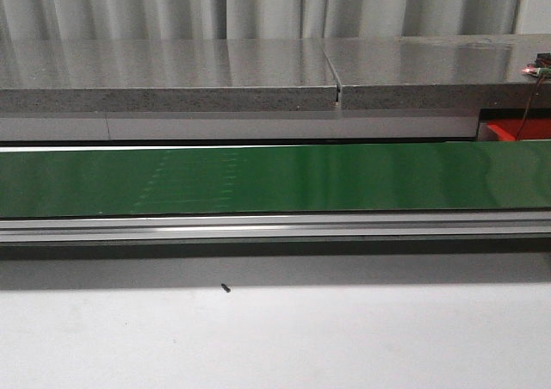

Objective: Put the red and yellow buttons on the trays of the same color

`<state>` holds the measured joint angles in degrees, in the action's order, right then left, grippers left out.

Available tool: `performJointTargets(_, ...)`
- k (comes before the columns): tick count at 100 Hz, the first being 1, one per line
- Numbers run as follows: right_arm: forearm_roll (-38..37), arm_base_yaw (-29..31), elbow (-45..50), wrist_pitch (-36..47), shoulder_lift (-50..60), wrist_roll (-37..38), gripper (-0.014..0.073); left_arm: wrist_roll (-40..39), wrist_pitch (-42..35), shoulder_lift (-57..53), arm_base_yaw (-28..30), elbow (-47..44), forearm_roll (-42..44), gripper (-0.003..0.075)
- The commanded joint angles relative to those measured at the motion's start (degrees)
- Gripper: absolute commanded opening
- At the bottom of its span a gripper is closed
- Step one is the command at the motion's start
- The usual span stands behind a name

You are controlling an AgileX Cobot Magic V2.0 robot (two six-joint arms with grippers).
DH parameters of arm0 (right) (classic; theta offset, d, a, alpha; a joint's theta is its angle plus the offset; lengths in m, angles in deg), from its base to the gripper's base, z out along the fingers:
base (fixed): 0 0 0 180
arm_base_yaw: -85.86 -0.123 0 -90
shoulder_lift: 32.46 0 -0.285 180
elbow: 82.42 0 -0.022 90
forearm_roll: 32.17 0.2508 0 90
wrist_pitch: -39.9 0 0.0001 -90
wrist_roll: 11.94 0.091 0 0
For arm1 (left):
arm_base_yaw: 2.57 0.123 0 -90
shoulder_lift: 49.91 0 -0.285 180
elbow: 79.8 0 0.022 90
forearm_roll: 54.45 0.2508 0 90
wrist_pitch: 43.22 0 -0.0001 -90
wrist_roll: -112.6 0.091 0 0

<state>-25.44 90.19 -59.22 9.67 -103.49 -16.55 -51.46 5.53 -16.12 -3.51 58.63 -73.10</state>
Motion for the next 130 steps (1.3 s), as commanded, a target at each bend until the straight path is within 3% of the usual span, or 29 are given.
performJointTargets(1, 0.37, 0.43, 0.18, 5.41, 4.07, -0.16, -0.0067, -0.02, -3.60, 0.32, -0.49, 1.61, -1.37, -0.0020)
performJointTargets(68, -0.76, 0.43, 14.81, 15.75, 28.04, -0.14, -0.0067, -0.02, -3.60, 0.32, -0.49, 1.61, -1.37, -0.0020)
performJointTargets(105, -0.70, 0.36, 23.60, 17.58, 40.27, -0.14, -0.0067, -0.02, -3.60, 0.32, -0.49, 1.61, -1.37, -0.0020)
performJointTargets(130, -4.66, 0.36, 35.93, 33.13, 46.63, 3.24, -0.0067, -0.02, -3.60, 0.32, -0.49, 1.61, -1.37, -0.0020)
